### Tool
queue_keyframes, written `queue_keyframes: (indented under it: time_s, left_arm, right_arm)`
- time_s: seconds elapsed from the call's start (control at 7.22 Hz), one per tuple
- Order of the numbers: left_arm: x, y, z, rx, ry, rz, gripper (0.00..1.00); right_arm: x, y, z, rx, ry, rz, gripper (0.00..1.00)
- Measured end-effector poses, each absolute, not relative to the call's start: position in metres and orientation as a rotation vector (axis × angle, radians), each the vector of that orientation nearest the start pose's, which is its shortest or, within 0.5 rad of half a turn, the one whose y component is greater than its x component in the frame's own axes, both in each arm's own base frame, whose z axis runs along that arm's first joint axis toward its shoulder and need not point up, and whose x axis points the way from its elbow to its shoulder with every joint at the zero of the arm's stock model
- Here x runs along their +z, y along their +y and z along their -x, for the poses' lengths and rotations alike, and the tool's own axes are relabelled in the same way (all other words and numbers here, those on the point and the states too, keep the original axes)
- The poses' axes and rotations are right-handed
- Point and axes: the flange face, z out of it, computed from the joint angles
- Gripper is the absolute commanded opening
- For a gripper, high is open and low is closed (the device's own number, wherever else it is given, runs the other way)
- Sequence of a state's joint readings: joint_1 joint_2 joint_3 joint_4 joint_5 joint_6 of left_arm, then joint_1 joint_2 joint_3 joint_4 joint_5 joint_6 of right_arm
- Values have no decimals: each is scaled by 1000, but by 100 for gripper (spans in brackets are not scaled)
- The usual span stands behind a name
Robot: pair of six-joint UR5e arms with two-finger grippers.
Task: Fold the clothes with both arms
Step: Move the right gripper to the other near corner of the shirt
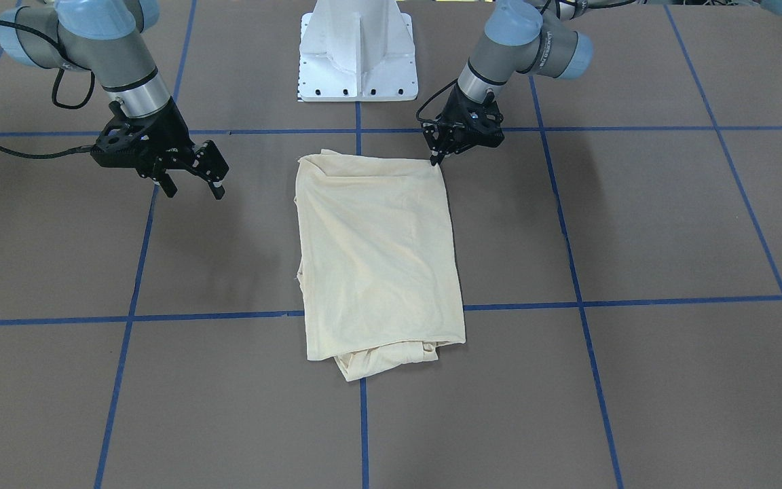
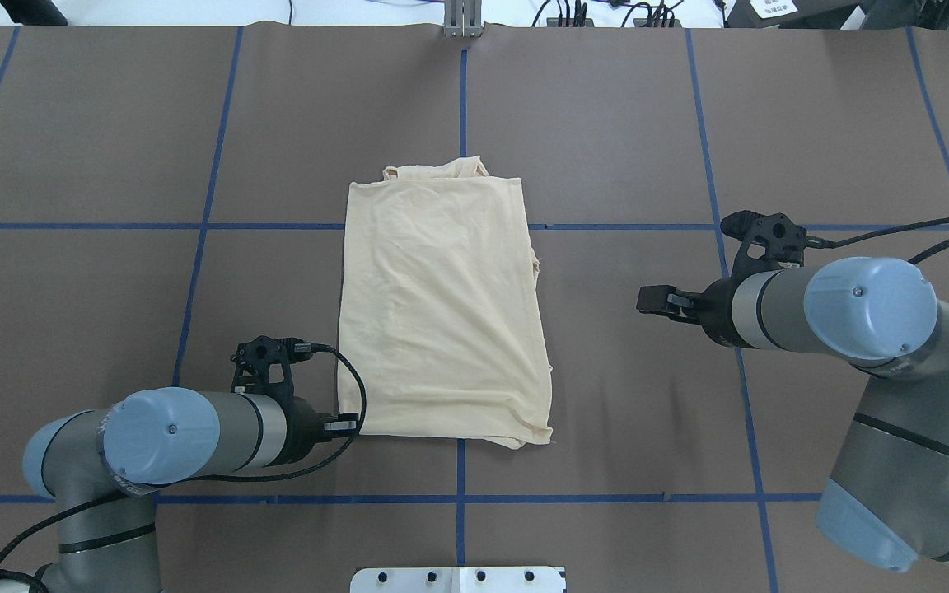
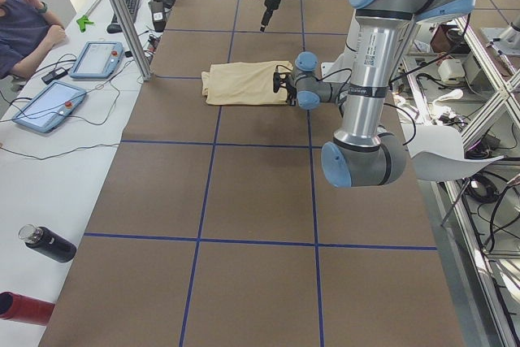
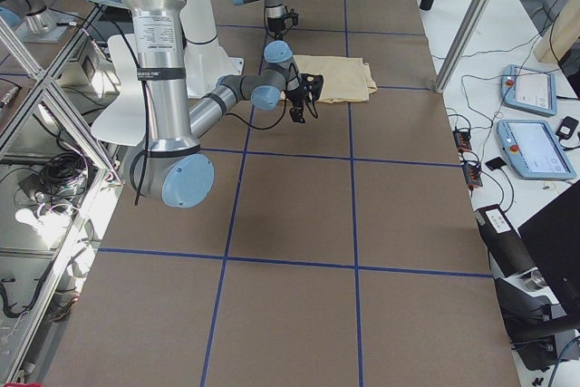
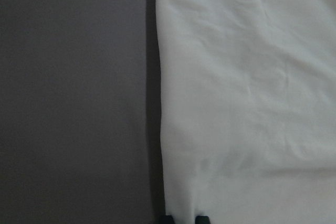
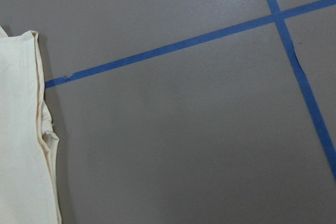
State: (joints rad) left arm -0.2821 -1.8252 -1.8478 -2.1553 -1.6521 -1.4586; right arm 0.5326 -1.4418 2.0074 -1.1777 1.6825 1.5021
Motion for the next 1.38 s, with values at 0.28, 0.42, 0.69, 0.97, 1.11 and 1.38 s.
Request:
queue_keyframes:
  time_s: [0.28, 0.42, 0.69, 0.97, 1.11, 1.38]
  left_arm:
    - [328, -281, -518, -108, 1111, -149, 0]
    - [328, -281, -517, -108, 1111, -150, 0]
    - [329, -282, -516, -111, 1110, -153, 0]
    - [328, -282, -516, -112, 1111, -155, 0]
    - [328, -282, -515, -113, 1112, -156, 0]
    - [327, -282, -514, -114, 1113, -158, 0]
  right_arm:
    - [311, -355, 434, 499, -942, -110, 94]
    - [285, -338, 465, 574, -923, -58, 92]
    - [253, -295, 517, 701, -915, 22, 87]
    - [248, -271, 563, 779, -892, 59, 84]
    - [248, -264, 578, 805, -881, 77, 81]
    - [249, -253, 591, 838, -870, 105, 70]
